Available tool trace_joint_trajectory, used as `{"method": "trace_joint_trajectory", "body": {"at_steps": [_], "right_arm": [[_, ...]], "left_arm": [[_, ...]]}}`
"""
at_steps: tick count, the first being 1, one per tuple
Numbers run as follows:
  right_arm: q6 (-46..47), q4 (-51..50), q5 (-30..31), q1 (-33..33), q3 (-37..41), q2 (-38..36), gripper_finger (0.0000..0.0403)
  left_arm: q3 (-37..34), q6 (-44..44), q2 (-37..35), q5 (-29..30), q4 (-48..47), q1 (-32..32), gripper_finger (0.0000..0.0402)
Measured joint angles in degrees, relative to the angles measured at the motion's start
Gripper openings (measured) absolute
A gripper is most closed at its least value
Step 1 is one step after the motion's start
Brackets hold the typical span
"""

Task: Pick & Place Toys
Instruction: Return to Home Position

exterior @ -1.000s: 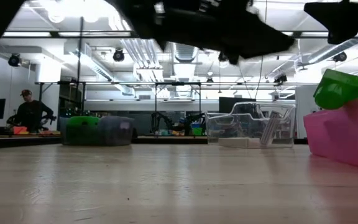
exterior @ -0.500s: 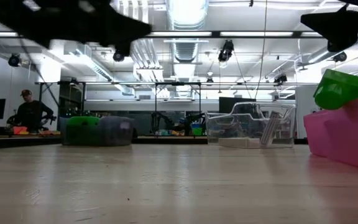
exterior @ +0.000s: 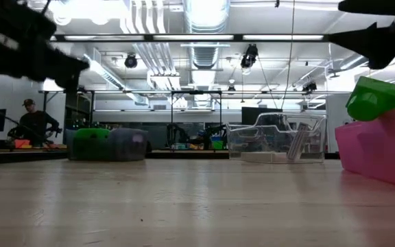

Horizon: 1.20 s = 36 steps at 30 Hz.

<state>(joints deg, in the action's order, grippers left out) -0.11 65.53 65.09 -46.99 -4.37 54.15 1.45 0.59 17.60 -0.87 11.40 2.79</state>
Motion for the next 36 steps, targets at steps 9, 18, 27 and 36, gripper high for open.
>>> {"method": "trace_joint_trajectory", "body": {"at_steps": [9,18,27,36], "right_arm": [[-4.4,-1.3,-11.3,0.0,4.0,-10.9,0.0336],[-12.6,-13.6,-26.1,0.1,4.0,-29.9,0.0336],[-20.5,-31.2,-39.2,0.4,4.0,-50.7,0.0336],[-11.3,-63.0,-35.0,0.4,-2.8,-54.0,0.0336]], "left_arm": [[0.9,3.9,-11.5,-7.6,-15.3,-0.1,0.0009],[0.9,3.6,-11.2,-7.7,-15.5,-0.5,0.0009],[0.9,2.4,-11.1,-11.2,-11.9,-2.9,0.0009],[0.8,1.0,-11.5,-23.7,-8.8,-13.2,0.0009]]}}
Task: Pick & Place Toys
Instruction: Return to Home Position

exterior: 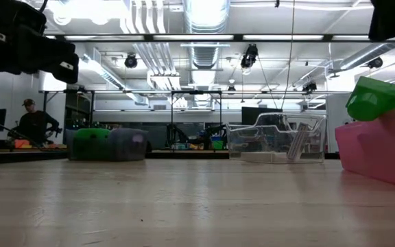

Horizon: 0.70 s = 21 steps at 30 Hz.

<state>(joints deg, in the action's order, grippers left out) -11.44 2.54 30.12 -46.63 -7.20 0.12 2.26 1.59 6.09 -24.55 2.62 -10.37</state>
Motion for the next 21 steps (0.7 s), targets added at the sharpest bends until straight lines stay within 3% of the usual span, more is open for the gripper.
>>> {"method": "trace_joint_trajectory", "body": {"at_steps": [6,12,16,21], "right_arm": [[-0.9,-4.0,5.9,0.8,-2.1,0.0,0.0336],[-0.7,-1.5,6.2,2.4,-1.1,0.0,0.0336],[-1.9,7.6,6.1,4.2,2.1,0.0,0.0336],[1.1,9.4,11.2,10.6,6.8,0.2,0.0336]], "left_arm": [[-2.1,-4.5,-0.1,-13.1,5.8,-14.9,0.0009],[-2.1,-6.6,0.1,-28.7,6.1,-32.0,0.0009],[-2.1,-6.6,0.1,-33.0,4.7,-39.1,0.0009],[-2.1,-6.6,0.1,-33.6,4.5,-41.6,0.0009]]}}
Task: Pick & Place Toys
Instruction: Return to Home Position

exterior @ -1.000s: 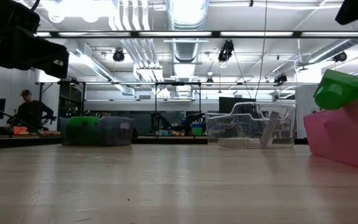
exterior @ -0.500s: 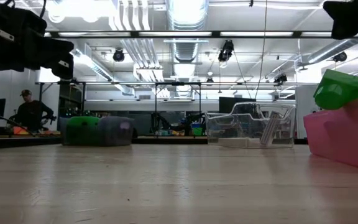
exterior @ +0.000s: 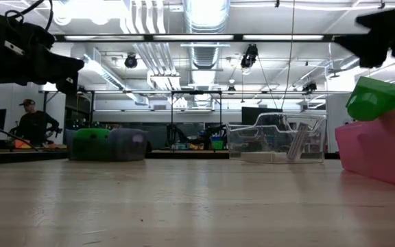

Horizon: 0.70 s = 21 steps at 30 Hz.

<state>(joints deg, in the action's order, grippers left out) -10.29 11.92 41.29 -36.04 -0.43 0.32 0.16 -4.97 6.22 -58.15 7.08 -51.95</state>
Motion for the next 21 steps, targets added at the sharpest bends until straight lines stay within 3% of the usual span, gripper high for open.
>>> {"method": "trace_joint_trajectory", "body": {"at_steps": [3,6,10,15,18,21], "right_arm": [[4.2,-2.1,-4.2,7.5,0.0,0.0,0.0336],[5.2,-2.5,-16.4,18.1,0.0,-0.2,0.0336],[11.3,-10.7,-33.5,34.7,0.0,0.0,0.0336],[11.5,-9.8,-54.3,54.6,0.0,1.8,0.0336],[11.6,-9.1,-61.1,62.5,0.0,4.0,0.0336],[11.6,-8.9,-63.2,65.5,0.0,6.8,0.0336]], "left_arm": [[0.0,0.0,0.0,0.0,0.4,0.0,0.0009],[0.0,0.2,0.1,0.4,0.4,-0.1,0.0009],[0.0,0.7,1.5,0.5,0.4,-0.1,0.0009],[0.0,4.1,4.4,1.7,-2.5,-0.9,0.0009],[0.0,5.3,6.6,3.1,-3.5,-1.7,0.0009],[0.0,7.4,8.2,3.1,-3.9,-1.9,0.0009]]}}
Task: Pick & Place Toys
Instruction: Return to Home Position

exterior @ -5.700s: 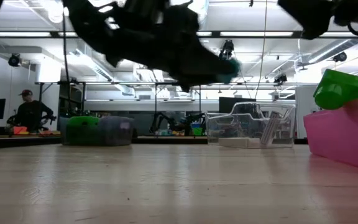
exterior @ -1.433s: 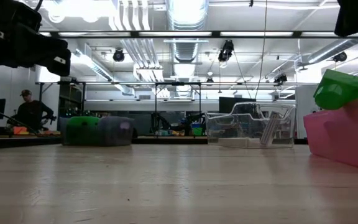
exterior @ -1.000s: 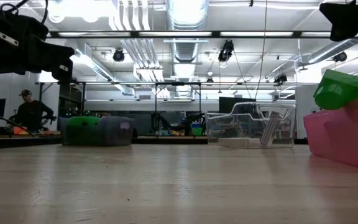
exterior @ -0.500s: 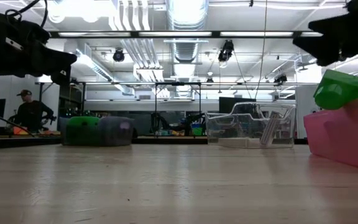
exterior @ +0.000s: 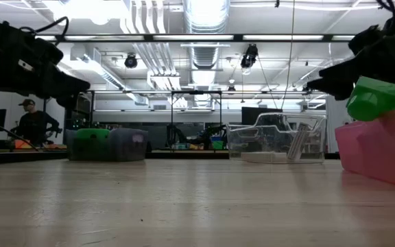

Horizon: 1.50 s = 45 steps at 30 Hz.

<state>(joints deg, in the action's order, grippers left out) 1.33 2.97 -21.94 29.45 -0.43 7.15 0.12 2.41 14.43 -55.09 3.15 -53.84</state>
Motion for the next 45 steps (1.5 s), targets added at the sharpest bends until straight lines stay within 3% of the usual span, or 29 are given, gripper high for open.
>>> {"method": "trace_joint_trajectory", "body": {"at_steps": [8,16,28,33,39,45], "right_arm": [[-3.5,3.0,-0.2,-3.8,0.0,5.2,0.0336],[-6.3,5.5,4.9,-8.0,0.0,6.0,0.0336],[-3.7,3.5,4.5,-8.1,0.1,-7.1,0.0336],[-2.0,0.6,5.3,-9.3,0.1,-6.0,0.0336],[-2.1,0.6,11.8,-14.0,0.1,-5.4,0.0336],[-3.7,0.6,20.0,-22.7,0.1,-5.1,0.0336]], "left_arm": [[0.0,1.9,0.2,0.0,4.0,0.0,0.0009],[0.0,2.0,0.2,1.6,4.3,0.0,0.0009],[0.0,-1.4,0.2,2.8,3.9,0.0,0.0009],[0.0,-1.9,0.3,2.9,3.9,0.0,0.0009],[0.0,-2.3,0.4,3.1,3.3,0.0,0.0009],[0.0,-1.1,0.3,3.2,3.5,0.0,0.0009]]}}
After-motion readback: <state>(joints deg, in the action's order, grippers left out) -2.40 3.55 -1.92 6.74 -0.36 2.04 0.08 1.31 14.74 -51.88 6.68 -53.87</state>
